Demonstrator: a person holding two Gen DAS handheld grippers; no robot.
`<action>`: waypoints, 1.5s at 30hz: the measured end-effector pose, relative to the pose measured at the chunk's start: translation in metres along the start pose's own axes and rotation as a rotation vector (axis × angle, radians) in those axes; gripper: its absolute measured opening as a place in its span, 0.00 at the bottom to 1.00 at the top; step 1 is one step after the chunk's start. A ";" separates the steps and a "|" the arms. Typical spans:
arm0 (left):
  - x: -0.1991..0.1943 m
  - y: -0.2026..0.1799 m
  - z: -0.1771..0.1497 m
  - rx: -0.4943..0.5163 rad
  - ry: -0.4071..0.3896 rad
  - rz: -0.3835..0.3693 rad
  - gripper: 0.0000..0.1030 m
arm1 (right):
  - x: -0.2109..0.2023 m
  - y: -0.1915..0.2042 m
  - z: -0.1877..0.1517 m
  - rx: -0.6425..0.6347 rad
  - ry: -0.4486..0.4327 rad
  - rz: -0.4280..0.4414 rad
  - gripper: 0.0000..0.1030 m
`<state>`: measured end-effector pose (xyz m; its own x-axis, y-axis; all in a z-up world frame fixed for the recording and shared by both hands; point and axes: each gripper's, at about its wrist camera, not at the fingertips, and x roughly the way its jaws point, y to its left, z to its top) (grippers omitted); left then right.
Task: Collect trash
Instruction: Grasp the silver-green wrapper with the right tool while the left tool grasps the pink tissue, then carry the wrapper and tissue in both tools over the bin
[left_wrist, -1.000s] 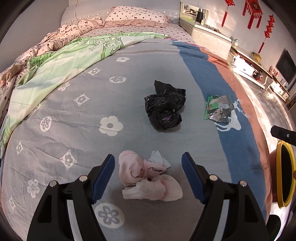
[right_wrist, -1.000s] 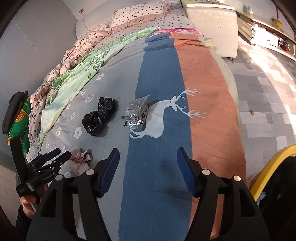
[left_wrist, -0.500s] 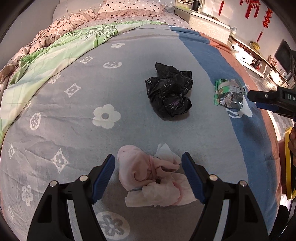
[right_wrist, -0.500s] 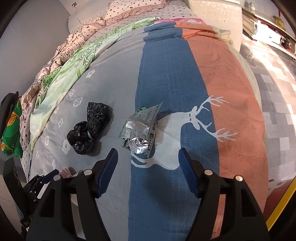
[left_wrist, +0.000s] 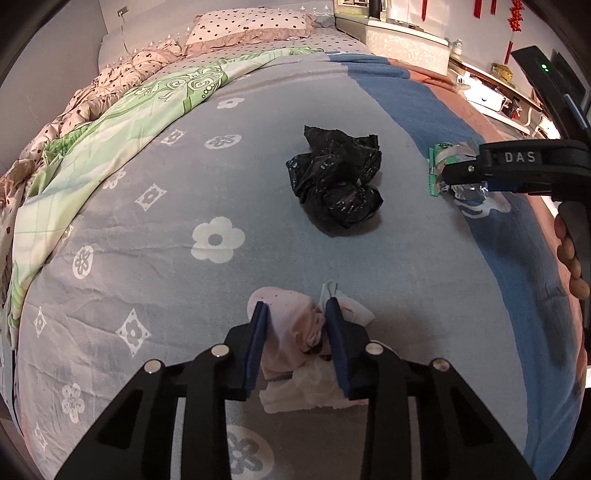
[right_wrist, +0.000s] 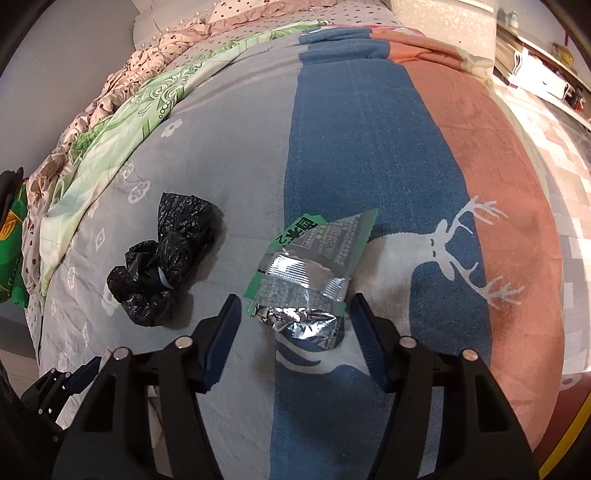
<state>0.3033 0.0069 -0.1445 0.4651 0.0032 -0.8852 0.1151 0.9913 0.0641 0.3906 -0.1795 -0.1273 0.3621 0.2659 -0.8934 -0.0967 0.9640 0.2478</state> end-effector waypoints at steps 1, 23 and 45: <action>-0.002 -0.001 -0.001 0.005 -0.003 0.002 0.26 | 0.001 0.003 0.000 -0.010 0.002 -0.005 0.38; -0.053 0.028 -0.011 -0.081 -0.066 -0.059 0.21 | -0.058 0.019 -0.021 -0.050 -0.069 0.069 0.00; -0.153 -0.036 -0.005 -0.055 -0.214 -0.161 0.21 | -0.219 -0.068 -0.082 0.023 -0.252 0.078 0.00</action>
<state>0.2235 -0.0286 -0.0140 0.6199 -0.1771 -0.7644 0.1577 0.9824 -0.0998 0.2421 -0.3033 0.0211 0.5744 0.3274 -0.7503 -0.1135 0.9396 0.3231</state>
